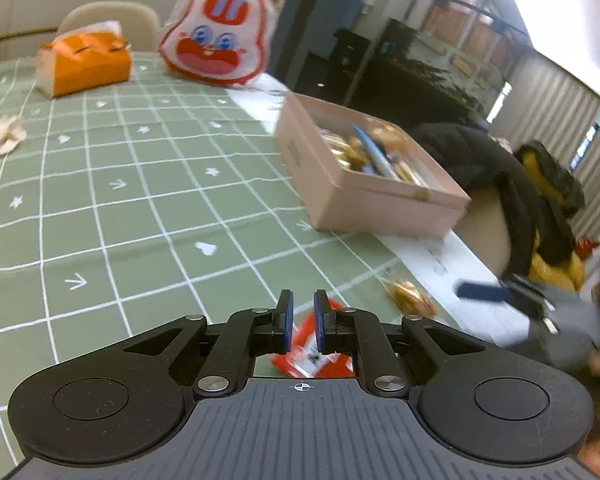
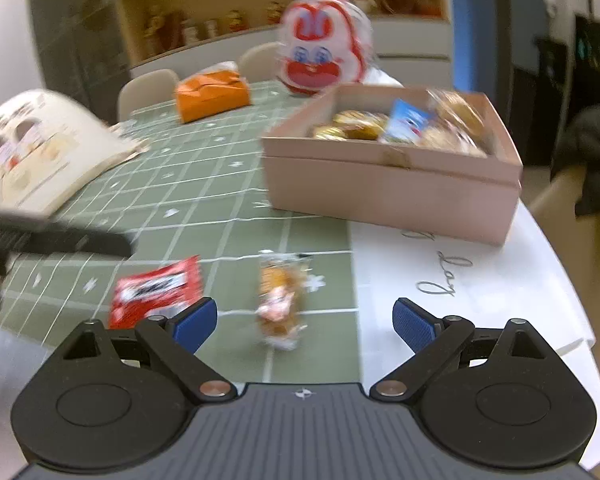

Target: Organize snacks

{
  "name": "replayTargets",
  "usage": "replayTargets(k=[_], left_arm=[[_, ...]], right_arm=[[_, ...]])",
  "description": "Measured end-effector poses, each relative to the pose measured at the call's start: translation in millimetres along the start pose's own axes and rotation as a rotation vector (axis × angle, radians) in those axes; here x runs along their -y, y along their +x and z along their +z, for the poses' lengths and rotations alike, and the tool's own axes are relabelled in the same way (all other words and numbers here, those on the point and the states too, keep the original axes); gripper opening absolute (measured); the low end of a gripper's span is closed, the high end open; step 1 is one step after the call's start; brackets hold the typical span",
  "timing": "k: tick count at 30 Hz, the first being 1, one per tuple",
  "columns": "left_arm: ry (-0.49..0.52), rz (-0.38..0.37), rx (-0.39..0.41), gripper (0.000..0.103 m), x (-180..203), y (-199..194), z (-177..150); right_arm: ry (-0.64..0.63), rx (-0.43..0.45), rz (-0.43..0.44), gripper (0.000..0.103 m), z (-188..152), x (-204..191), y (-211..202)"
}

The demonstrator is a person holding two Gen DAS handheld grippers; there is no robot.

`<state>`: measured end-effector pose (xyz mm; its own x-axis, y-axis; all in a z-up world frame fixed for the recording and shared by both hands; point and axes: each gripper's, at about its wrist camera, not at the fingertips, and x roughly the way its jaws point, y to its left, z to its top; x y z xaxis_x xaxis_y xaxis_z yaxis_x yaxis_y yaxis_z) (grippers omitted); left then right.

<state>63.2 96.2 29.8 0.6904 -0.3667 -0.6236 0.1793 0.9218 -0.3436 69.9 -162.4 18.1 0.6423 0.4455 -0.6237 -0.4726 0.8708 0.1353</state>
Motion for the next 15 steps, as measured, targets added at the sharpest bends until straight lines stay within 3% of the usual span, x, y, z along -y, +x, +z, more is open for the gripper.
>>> replayTargets(k=[4, 7, 12, 15], left_arm=[[-0.093, -0.075, -0.028, 0.013, -17, 15, 9], [-0.089, -0.122, -0.033, 0.014, -22, 15, 6], [-0.102, -0.108, -0.07, 0.015, -33, 8, 1], [-0.123, -0.109, -0.082, 0.016, -39, 8, 0]], right_arm=[[-0.099, 0.015, 0.016, 0.095, -5, -29, -15], [-0.131, -0.002, 0.043, 0.095, -5, -44, -18], [-0.176, -0.012, 0.012, 0.095, -4, -68, -7], [-0.168, -0.004, -0.014, 0.09, -2, -71, 2]])
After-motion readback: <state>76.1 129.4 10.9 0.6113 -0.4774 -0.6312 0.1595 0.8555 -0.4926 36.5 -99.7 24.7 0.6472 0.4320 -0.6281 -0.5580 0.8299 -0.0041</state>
